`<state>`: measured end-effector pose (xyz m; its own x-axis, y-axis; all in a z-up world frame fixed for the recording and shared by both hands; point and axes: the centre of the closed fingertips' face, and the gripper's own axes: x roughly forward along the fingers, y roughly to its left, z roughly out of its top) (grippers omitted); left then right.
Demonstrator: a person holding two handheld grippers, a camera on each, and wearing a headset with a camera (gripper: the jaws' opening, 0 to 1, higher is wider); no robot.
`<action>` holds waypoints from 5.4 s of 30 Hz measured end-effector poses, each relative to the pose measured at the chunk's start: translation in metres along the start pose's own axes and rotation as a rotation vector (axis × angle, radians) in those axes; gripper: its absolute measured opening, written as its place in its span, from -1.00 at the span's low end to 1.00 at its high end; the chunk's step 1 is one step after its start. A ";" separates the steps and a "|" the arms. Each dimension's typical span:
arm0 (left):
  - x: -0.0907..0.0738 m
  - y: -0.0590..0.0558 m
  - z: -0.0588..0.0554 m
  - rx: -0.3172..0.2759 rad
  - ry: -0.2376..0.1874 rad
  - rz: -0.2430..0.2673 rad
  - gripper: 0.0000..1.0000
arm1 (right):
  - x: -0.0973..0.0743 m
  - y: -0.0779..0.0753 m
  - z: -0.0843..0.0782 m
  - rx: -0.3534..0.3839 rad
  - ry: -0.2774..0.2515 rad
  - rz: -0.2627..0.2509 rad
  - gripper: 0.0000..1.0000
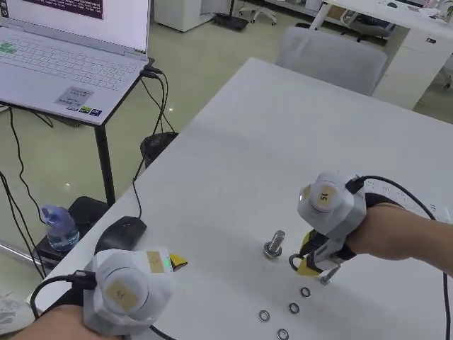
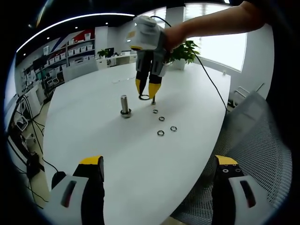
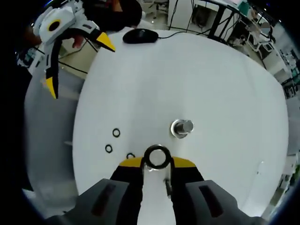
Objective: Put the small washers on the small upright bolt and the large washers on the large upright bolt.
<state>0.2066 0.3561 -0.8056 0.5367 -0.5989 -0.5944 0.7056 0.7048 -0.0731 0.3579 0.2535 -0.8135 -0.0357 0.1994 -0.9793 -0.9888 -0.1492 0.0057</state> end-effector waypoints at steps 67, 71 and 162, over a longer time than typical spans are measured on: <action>-0.002 0.004 -0.008 -0.005 0.057 -0.005 0.74 | 0.053 -0.041 0.031 0.005 0.040 -0.008 -0.56; -0.001 0.003 -0.010 -0.009 0.062 -0.007 0.73 | 0.057 -0.039 0.029 0.009 0.045 -0.010 -0.56; -0.001 0.004 0.008 0.027 0.081 -0.010 0.69 | 0.056 0.017 -0.046 -0.064 -0.027 -0.024 -0.58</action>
<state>0.2124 0.3564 -0.7994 0.4912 -0.5723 -0.6566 0.7235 0.6879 -0.0583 0.3455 0.2173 -0.8772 -0.0168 0.2293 -0.9732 -0.9781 -0.2058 -0.0316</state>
